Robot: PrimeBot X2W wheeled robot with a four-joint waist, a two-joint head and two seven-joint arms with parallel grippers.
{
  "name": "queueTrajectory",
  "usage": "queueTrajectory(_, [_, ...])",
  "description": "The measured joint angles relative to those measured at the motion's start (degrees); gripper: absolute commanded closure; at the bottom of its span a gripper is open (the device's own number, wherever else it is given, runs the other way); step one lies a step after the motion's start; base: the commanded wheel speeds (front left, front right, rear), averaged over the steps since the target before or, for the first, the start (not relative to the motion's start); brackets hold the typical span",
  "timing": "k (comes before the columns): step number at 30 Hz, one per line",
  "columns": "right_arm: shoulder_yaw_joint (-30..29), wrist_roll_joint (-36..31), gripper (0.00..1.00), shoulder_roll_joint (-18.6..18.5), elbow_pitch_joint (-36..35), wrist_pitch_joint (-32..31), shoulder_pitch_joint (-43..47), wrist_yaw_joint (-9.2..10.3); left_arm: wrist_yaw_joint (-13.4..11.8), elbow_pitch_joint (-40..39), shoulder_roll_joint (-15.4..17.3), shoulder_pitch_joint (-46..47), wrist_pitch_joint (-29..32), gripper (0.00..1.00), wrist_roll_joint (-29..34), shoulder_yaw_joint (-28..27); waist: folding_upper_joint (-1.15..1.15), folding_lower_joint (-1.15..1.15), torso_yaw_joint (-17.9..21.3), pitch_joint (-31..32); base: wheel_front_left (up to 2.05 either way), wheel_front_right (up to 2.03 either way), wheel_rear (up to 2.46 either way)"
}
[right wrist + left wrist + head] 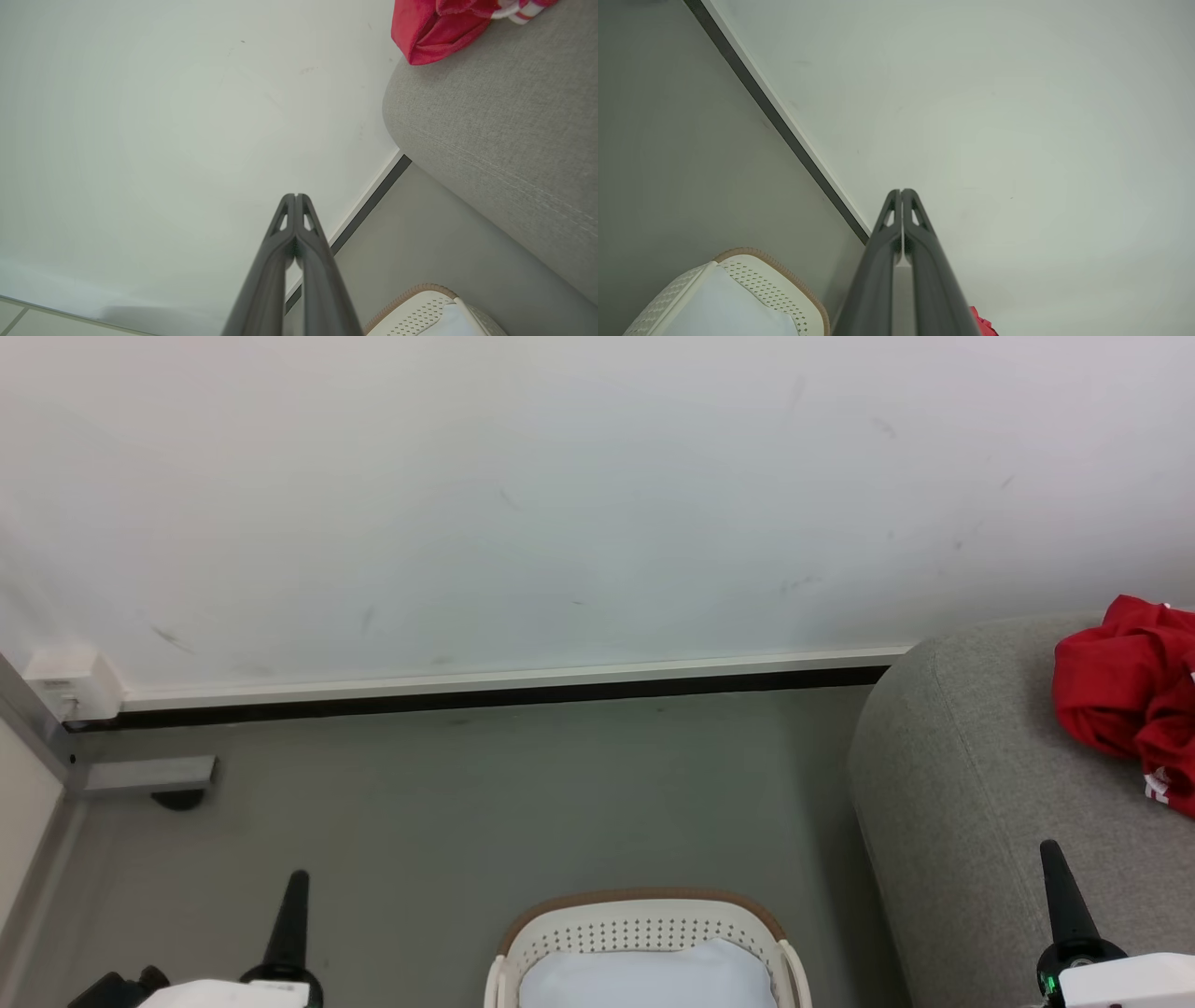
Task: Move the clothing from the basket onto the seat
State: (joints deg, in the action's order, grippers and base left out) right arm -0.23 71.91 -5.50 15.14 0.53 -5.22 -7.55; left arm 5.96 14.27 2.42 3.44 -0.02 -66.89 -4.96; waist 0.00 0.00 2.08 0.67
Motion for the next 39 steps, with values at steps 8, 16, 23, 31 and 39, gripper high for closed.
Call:
queueTrajectory(8, [-1.0, 3.6, 1.0, 0.4, -0.1, -1.2, -0.2, 0.0, 0.1, 0.0, 0.0, 0.4, 1.0, 1.0, -4.5, -0.3, 0.0, 0.0, -0.3, -0.1, 0.0, 0.0, 0.0])
queueTrajectory(16, [-1.9, 7.0, 1.0, 0.7, -0.2, -2.3, -0.5, 0.0, 0.5, 0.0, 0.1, 1.0, 2.2, 1.0, -8.7, -0.5, 0.0, 0.0, -0.6, -0.2, 0.0, 0.0, 0.0])
queueTrajectory(23, [-2.6, 9.6, 1.0, 1.0, -0.3, -3.1, -0.5, 0.0, 0.6, 0.1, 0.1, 1.4, 3.0, 1.0, -11.9, -0.7, 0.0, 0.0, -0.9, -0.3, 0.0, 0.0, 0.0])
queueTrajectory(31, [-3.5, 12.6, 1.0, 1.4, -0.4, -4.1, -0.6, 0.0, 0.8, 0.1, 0.1, 1.9, 4.0, 1.0, -15.4, -0.9, 0.0, 0.0, -1.2, -0.4, 0.0, 0.0, 0.0])
queueTrajectory(39, [-4.3, 15.2, 1.0, 1.7, -0.4, -5.1, -0.7, 0.0, 1.1, 0.1, 0.1, 2.2, 5.0, 1.0, -18.5, -1.2, 0.0, 0.0, -1.5, -0.5, 0.0, 0.0, 0.0])
